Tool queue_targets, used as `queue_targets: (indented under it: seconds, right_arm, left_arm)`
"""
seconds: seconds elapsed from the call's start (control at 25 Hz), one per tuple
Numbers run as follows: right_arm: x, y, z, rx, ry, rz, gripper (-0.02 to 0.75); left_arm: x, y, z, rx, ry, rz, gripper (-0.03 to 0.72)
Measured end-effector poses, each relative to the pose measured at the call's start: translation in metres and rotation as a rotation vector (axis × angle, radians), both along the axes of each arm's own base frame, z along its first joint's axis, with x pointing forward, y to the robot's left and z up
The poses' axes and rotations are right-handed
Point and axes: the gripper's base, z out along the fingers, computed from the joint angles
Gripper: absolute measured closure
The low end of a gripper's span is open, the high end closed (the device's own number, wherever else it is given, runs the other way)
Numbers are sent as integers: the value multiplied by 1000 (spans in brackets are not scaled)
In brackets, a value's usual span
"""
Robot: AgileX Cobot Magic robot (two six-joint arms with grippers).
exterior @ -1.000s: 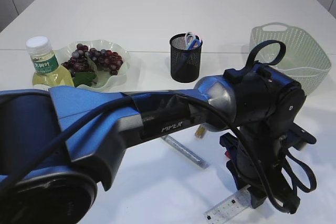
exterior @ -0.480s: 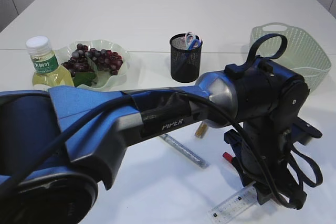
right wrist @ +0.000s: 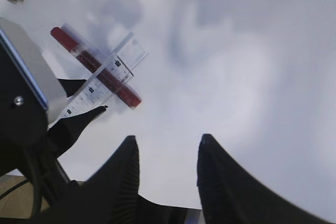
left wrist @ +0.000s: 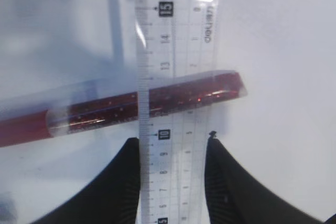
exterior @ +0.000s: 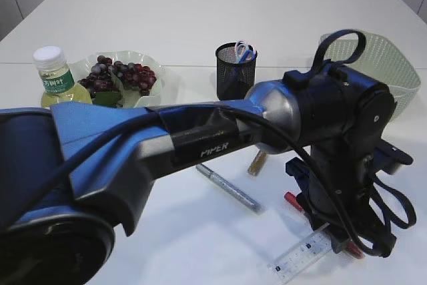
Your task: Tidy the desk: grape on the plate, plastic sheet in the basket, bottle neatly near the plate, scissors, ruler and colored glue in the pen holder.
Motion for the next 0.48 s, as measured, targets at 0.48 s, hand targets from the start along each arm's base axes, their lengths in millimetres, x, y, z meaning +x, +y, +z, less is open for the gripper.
queue_targets:
  seconds: [0.48]
  right_arm:
    - [0,0,0,0,0,1,428]
  left_arm:
    - [-6,13,16,19,16,22,427]
